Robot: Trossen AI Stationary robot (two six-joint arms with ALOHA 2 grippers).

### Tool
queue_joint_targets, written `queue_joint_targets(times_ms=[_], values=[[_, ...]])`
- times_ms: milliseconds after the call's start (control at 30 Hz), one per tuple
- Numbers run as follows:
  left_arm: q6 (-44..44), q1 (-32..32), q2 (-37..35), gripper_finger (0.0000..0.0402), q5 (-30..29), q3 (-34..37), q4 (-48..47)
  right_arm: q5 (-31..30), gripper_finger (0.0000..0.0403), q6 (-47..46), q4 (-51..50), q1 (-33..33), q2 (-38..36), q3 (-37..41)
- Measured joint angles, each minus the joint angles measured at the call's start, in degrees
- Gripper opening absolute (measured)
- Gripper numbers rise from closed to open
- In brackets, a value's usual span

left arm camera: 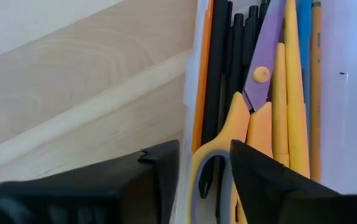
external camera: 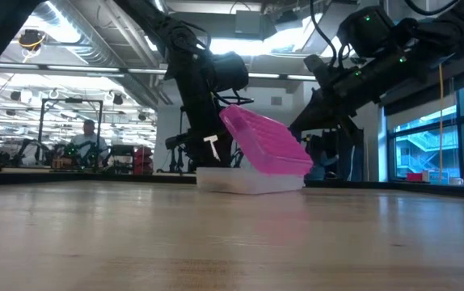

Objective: Pick & place school supplies into a supply box
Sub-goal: Close the transparent supply box

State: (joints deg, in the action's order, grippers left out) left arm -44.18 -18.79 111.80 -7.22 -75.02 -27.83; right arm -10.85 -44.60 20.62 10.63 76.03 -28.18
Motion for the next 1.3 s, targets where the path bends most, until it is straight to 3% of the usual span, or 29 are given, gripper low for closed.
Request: queue_joint_targets(times_ms=[733,1300], values=[[2.79,-0.44,-3.34,0.0146,-5.62,-0.15,-0.30,-0.04,0.0004,-0.09,-1.05,0.06,0.00,0.00],[4.02,-4.82,-3.58,0.0144,-16.03,-0.15,-7.02,-0.07,0.0004,-0.30,-0.70,0.07,0.00,0.00]])
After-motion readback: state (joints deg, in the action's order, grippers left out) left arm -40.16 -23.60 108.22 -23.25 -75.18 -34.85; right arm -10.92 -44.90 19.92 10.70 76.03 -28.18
